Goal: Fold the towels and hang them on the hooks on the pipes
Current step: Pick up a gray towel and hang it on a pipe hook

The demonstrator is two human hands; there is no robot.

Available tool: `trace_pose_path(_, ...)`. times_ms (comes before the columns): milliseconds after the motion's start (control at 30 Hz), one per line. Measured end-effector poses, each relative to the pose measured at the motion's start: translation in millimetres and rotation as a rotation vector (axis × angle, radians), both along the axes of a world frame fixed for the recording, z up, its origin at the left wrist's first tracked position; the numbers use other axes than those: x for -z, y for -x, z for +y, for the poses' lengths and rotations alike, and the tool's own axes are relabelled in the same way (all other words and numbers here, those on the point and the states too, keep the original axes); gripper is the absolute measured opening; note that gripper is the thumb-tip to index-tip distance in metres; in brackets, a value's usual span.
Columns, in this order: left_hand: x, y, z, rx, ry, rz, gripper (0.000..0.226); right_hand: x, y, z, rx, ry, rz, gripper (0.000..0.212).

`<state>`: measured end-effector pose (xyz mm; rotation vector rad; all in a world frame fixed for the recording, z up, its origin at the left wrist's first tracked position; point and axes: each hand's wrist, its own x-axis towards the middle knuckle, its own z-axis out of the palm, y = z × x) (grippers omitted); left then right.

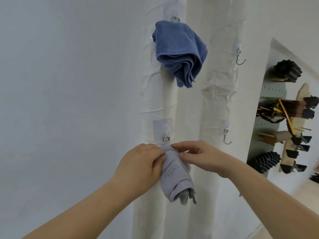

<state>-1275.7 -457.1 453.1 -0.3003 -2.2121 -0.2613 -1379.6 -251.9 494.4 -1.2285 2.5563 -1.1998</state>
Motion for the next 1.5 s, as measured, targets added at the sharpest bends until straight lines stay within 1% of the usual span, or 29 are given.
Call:
trace_pose_path(33, -2, -4, 4, -0.004, -0.049, -0.047, 0.038, -3, -2, 2, -0.027, -0.014, -0.039, 0.032)
trace_pose_path(67, -3, -7, 7, -0.026, -0.054, -0.086, 0.043, -3, -3, 2, -0.037, -0.04, -0.008, 0.032)
trace_pose_path(167, 5, -7, 12, -0.052, -0.027, -0.16, 0.048, 3, -3, -3, -0.001, -0.112, 0.109, 0.041)
trace_pose_path(267, 17, 1, 8, -0.07, -0.004, -0.164, 0.059, 11, -4, -11, 0.02, -0.161, 0.193, 0.045)
trace_pose_path(400, 27, 10, 10, -0.077, -0.033, -0.089, 0.054, 17, -6, -16, 0.093, -0.153, 0.303, 0.042)
trace_pose_path(467, 29, 10, 10, -0.06, -0.065, -0.098, 0.054, 19, -9, -18, 0.113, -0.174, 0.325, 0.044)
trace_pose_path(533, 29, 8, 7, -0.029, -0.085, -0.124, 0.055, 17, -14, -17, 0.109, -0.173, 0.362, 0.052)
trace_pose_path(600, 27, 6, 3, 0.015, -0.109, -0.151, 0.055, 12, -20, -13, 0.09, -0.128, 0.345, 0.059)
trace_pose_path(667, 26, 4, 1, 0.056, -0.143, -0.161, 0.055, 7, -24, -11, 0.046, -0.103, 0.29, 0.053)
trace_pose_path(733, 26, 5, -1, 0.068, -0.16, -0.159, 0.056, 7, -23, -14, 0.049, -0.113, 0.297, 0.047)
trace_pose_path(867, 33, 9, 1, 0.053, -0.177, -0.132, 0.054, 11, -18, -21, 0.1, -0.094, 0.33, 0.045)
trace_pose_path(1100, 33, 10, 6, 0.039, -0.199, -0.127, 0.05, 26, -19, -22, 0.125, -0.018, 0.301, 0.04)
trace_pose_path(1200, 28, 5, 7, 0.03, -0.173, -0.174, 0.051, 17, -23, -23, 0.129, -0.054, 0.294, 0.04)
trace_pose_path(1267, 21, 0, 7, 0.015, -0.153, -0.216, 0.051, 9, -27, -23, 0.154, -0.122, 0.308, 0.044)
trace_pose_path(1367, 9, -9, 6, -0.012, -0.112, -0.243, 0.047, -3, -34, -24, 0.152, -0.195, 0.281, 0.05)
trace_pose_path(1500, 1, -23, -1, -0.018, -0.106, -0.212, 0.041, -12, -38, -19, 0.195, -0.168, 0.284, 0.047)
